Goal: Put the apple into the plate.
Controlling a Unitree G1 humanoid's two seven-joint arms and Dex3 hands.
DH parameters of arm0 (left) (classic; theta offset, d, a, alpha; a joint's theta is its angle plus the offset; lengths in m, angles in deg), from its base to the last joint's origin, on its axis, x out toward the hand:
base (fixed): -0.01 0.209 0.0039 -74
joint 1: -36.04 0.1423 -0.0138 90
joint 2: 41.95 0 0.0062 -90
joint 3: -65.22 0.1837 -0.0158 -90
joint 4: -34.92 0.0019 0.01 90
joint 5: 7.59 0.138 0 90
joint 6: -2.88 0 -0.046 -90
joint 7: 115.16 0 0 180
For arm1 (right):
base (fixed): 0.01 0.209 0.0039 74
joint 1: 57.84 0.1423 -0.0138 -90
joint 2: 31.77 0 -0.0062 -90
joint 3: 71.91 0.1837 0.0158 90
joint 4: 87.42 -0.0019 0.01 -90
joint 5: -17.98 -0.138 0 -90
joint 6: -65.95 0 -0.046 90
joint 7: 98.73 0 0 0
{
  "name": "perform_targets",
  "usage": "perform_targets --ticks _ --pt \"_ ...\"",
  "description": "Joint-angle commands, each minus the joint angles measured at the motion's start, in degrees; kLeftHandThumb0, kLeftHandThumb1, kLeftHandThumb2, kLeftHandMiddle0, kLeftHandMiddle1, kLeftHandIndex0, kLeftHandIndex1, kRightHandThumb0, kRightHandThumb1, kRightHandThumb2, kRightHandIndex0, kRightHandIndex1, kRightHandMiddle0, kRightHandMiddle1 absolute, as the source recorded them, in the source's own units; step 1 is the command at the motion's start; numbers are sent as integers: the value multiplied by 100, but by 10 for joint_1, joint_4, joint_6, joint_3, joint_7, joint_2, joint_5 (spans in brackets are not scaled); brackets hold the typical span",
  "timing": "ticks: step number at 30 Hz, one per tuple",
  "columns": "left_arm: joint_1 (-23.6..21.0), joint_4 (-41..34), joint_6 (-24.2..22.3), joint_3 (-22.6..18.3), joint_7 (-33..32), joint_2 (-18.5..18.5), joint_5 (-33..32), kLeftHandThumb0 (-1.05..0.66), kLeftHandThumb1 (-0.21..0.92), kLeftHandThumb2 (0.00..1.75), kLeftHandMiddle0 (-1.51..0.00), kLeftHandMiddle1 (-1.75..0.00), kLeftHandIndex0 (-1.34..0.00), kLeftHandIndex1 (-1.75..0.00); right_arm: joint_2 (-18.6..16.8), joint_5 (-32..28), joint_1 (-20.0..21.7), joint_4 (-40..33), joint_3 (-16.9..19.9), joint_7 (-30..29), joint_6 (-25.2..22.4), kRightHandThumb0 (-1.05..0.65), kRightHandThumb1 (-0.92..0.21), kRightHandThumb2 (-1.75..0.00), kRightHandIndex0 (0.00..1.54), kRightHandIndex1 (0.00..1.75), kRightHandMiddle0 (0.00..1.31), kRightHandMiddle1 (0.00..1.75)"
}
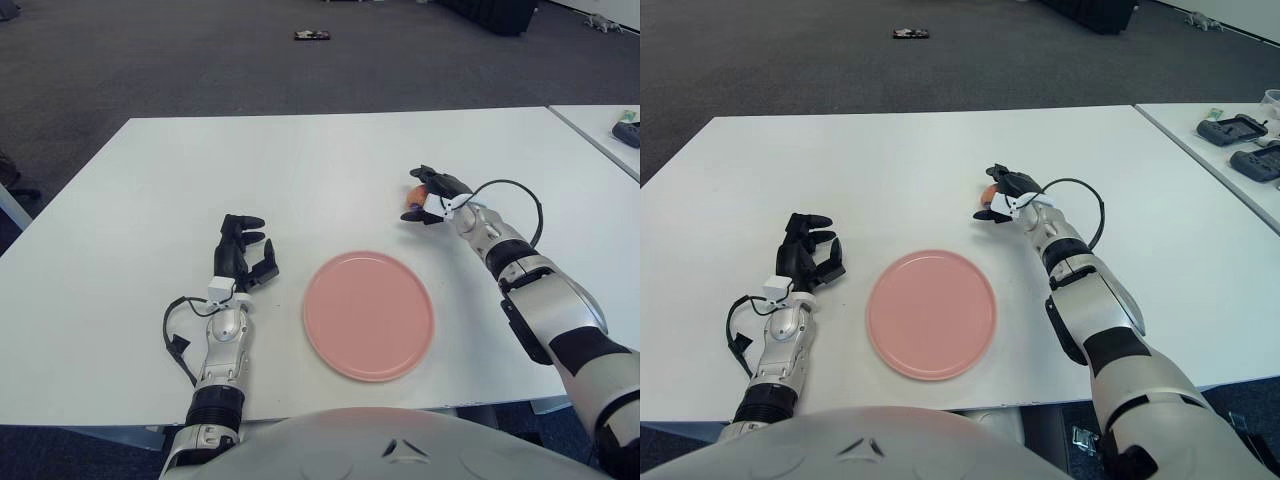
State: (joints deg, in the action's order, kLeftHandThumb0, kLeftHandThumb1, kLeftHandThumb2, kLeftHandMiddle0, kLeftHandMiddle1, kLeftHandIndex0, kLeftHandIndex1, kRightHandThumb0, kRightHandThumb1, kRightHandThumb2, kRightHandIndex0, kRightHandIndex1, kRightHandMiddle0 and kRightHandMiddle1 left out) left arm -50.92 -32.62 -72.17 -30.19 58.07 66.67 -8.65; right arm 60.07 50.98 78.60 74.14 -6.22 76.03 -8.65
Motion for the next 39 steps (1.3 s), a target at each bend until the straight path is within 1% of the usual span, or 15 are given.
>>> perform_targets --ticks 1,2,6,8,11,14,18,19,20,21,22,25,30,36,39 --pt "30 23 -17 -2 5 0 -2 -1 50 112 -46 -175 -27 -175 3 11 -19 12 -12 4 10 -51 -32 -98 0 86 0 127" --pt "30 23 -16 -2 5 0 -2 -1 49 114 -47 -175 -28 -175 4 12 -18 12 -14 3 12 -44 -28 -105 0 93 2 135" --pt "30 22 -15 -1 4 0 -1 -1 44 119 -50 -175 -31 -174 6 13 -13 9 -17 3 16 -31 -20 -117 0 104 7 148" --pt "30 21 -17 -1 5 0 -1 -1 42 121 -51 -175 -33 -173 7 16 -11 8 -21 1 15 -18 -16 -125 0 119 15 156" --pt "29 20 -20 -2 5 0 -3 -1 41 122 -52 -175 -34 -173 8 20 -7 7 -24 -6 7 -3 -15 -135 0 136 22 163" --pt "29 20 -20 -2 4 0 -2 -1 40 123 -53 -175 -34 -173 7 21 -5 6 -25 -12 0 7 -15 -142 0 148 26 167" --pt "28 23 -16 -3 3 0 -2 -1 40 123 -53 -175 -35 -172 7 20 -5 1 -23 -28 -6 13 -17 -146 0 164 29 172" --pt "28 23 -15 -3 3 0 -2 -1 40 123 -53 -175 -36 -172 8 20 -5 0 -23 -31 -6 -6 -29 -133 1 168 35 173" --pt "28 24 -14 -4 4 0 -3 -1 40 123 -53 -175 -36 -172 8 19 -4 -2 -23 -32 -6 -13 -33 -128 1 169 37 173" --pt "28 24 -14 -4 4 1 -4 -1 40 123 -53 -175 -36 -172 9 19 -4 -4 -22 -32 -7 -15 -38 -123 6 171 41 173" --pt "27 24 -14 -5 5 1 -5 -1 40 123 -53 -175 -36 -172 9 13 -2 -9 -17 -30 -8 -9 -41 -121 13 172 46 173" --pt "27 25 -14 -5 5 1 -7 -1 40 123 -53 -175 -36 -172 9 3 -2 -15 -7 -29 -11 -3 -40 -122 26 174 51 173" --pt "27 26 -11 -5 8 2 -10 -1 40 123 -53 -175 -37 -171 6 -13 -11 -25 15 -59 1 0 -26 -137 58 175 51 168" --pt "25 28 -10 -7 12 1 -13 -1 39 123 -53 -175 -38 -170 15 -1 -22 -55 13 -121 21 0 -18 -146 71 169 50 174" --pt "23 32 -6 -7 13 1 -12 -1 39 123 -53 -175 -38 -170 11 -8 -31 -71 25 -160 29 0 -14 -150 76 167 52 174"
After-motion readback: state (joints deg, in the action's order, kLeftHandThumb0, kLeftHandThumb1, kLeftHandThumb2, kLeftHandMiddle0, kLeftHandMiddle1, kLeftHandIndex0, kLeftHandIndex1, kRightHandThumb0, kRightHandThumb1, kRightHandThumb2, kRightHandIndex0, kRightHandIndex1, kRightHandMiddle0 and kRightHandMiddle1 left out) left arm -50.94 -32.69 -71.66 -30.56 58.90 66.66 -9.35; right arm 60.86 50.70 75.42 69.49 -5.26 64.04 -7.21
